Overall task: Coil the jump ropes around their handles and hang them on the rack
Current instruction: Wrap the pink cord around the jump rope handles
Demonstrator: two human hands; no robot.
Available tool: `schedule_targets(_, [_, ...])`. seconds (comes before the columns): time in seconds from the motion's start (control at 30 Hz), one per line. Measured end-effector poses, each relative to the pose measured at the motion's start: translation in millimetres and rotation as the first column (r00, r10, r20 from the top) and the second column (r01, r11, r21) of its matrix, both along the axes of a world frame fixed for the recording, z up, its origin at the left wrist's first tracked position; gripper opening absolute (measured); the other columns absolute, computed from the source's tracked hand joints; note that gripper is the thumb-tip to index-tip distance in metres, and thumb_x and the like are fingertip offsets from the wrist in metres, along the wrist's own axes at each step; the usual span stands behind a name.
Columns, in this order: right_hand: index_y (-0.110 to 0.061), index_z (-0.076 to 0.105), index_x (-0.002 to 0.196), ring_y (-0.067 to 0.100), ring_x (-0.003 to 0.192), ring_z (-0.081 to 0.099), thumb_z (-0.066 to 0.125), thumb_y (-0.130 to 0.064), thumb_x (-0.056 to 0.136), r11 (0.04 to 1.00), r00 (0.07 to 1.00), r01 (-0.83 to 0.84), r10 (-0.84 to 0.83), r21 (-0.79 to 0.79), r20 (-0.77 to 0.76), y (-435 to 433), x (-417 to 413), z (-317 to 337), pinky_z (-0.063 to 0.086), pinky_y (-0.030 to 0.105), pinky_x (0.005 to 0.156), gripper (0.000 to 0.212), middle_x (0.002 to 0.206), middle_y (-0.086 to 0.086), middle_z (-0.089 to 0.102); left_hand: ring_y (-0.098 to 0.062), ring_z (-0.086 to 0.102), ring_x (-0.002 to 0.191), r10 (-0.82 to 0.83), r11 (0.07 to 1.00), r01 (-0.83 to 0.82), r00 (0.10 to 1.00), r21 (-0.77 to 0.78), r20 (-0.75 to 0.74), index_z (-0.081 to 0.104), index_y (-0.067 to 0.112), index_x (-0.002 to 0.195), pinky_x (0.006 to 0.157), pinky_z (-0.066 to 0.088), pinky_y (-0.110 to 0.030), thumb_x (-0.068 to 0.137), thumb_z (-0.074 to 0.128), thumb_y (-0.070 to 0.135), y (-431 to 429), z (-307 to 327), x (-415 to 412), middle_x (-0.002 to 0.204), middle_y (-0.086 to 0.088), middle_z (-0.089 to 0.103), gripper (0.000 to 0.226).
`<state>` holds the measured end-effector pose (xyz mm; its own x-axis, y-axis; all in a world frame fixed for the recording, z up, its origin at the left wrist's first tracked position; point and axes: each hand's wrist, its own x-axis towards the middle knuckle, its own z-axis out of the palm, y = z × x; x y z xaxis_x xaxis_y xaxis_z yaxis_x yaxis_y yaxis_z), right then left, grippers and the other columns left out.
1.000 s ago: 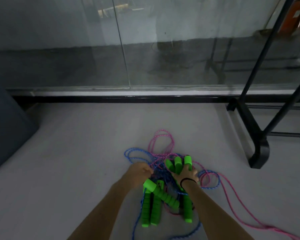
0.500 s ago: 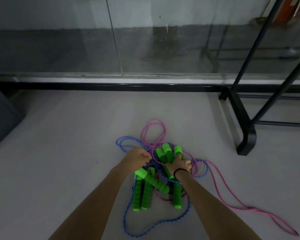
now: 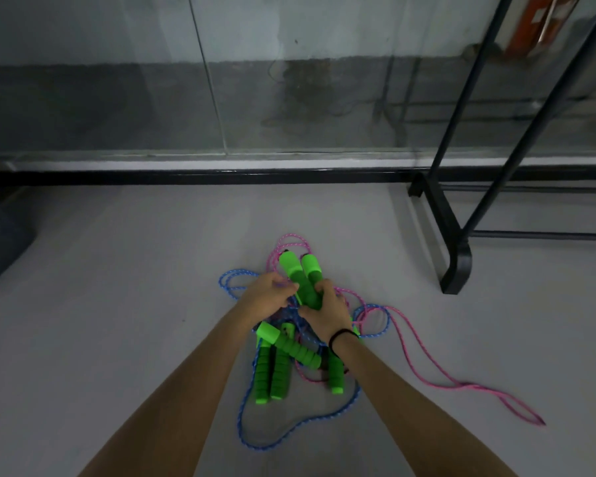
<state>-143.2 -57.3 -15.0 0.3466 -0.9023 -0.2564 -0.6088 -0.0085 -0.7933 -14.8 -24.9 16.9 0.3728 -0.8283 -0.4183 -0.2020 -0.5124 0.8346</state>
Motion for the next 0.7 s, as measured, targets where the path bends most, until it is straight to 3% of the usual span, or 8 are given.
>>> schedule_targets(0.1, [-0.017, 0.042, 0.112, 0.028, 0.093, 0.053, 0.068, -0.025, 0.074, 0.996, 0.993, 0.011, 0.0, -0.091, 0.115, 5, 3, 32, 0.039, 0.027, 0.076, 0.046, 0.109, 0.012, 0.05, -0.02, 0.064, 0.075, 0.049, 0.998, -0.052, 0.995, -0.042, -0.09, 0.059, 0.003, 0.108, 0.066, 0.051, -0.027, 0.085, 0.064, 0.037, -4, 26, -7, 0.095, -0.013, 0.067, 0.041])
schedule_targets(0.2, [-0.019, 0.043, 0.113, 0.031, 0.087, 0.058, 0.069, -0.023, 0.074, 0.976, 0.983, 0.0, 0.04, -0.219, 0.179, 9, 7, 76, 0.046, 0.031, 0.076, 0.047, 0.104, 0.009, 0.047, -0.016, 0.061, 0.069, 0.093, 0.979, -0.141, 0.953, -0.148, -0.289, 0.062, 0.008, 0.088, 0.057, 0.053, -0.022, 0.087, 0.062, 0.027, -14, 64, -15, 0.076, -0.006, 0.065, 0.019])
schedule_targets(0.3, [-0.017, 0.04, 0.117, 0.028, 0.085, 0.058, 0.07, -0.02, 0.073, 0.942, 0.973, -0.051, 0.122, -0.332, 0.197, 9, 4, 121, 0.049, 0.03, 0.074, 0.053, 0.106, 0.007, 0.042, -0.016, 0.065, 0.073, 0.103, 0.952, -0.207, 0.908, -0.223, -0.405, 0.063, 0.012, 0.088, 0.064, 0.053, -0.025, 0.084, 0.066, 0.024, -20, 108, -19, 0.078, -0.004, 0.068, 0.012])
schedule_targets(0.37, [-0.016, 0.038, 0.115, 0.021, 0.089, 0.053, 0.071, -0.018, 0.073, 0.928, 0.952, -0.117, 0.205, -0.353, 0.225, 9, -1, 153, 0.047, 0.017, 0.075, 0.054, 0.108, 0.006, 0.041, -0.017, 0.066, 0.072, 0.095, 0.944, -0.223, 0.89, -0.245, -0.445, 0.064, 0.015, 0.086, 0.069, 0.054, -0.028, 0.081, 0.069, 0.022, -22, 140, -18, 0.075, -0.003, 0.069, 0.01])
schedule_targets(0.47, [-0.021, 0.038, 0.109, 0.011, 0.093, 0.047, 0.072, -0.034, 0.068, 0.915, 0.913, -0.172, 0.287, -0.364, 0.289, 14, -5, 222, 0.037, 0.002, 0.071, 0.055, 0.109, 0.005, 0.045, -0.015, 0.065, 0.054, 0.094, 0.939, -0.24, 0.87, -0.248, -0.484, 0.064, 0.013, 0.084, 0.053, 0.054, -0.024, 0.08, 0.07, 0.015, -22, 208, -15, 0.067, -0.006, 0.067, 0.007])
schedule_targets(0.57, [-0.027, 0.038, 0.101, 0.012, 0.094, 0.056, 0.068, -0.05, 0.064, 0.925, 0.881, -0.149, 0.285, -0.35, 0.378, 15, -4, 309, 0.042, 0.009, 0.073, 0.053, 0.107, 0.005, 0.055, -0.014, 0.063, 0.05, 0.093, 0.934, -0.24, 0.879, -0.265, -0.468, 0.065, 0.01, 0.084, 0.049, 0.052, -0.022, 0.076, 0.071, 0.011, -20, 302, -13, 0.061, -0.004, 0.066, 0.01])
schedule_targets(0.63, [-0.023, 0.04, 0.102, 0.015, 0.093, 0.061, 0.069, -0.043, 0.071, 0.93, 0.848, -0.183, 0.313, -0.318, 0.428, 16, -5, 375, 0.052, 0.024, 0.077, 0.047, 0.105, 0.004, 0.06, -0.014, 0.064, 0.052, 0.09, 0.931, -0.235, 0.89, -0.28, -0.446, 0.066, 0.008, 0.083, 0.049, 0.052, -0.022, 0.074, 0.073, 0.01, -16, 369, -10, 0.062, -0.005, 0.066, 0.011])
schedule_targets(0.7, [-0.022, 0.04, 0.104, 0.012, 0.09, 0.059, 0.067, -0.036, 0.075, 0.916, 0.819, -0.218, 0.359, -0.336, 0.448, 20, -6, 439, 0.051, 0.021, 0.076, 0.043, 0.102, 0.001, 0.06, -0.016, 0.065, 0.057, 0.082, 0.931, -0.219, 0.905, -0.292, -0.418, 0.066, 0.008, 0.087, 0.052, 0.053, -0.023, 0.072, 0.075, 0.012, -8, 437, -8, 0.07, -0.007, 0.067, 0.018])
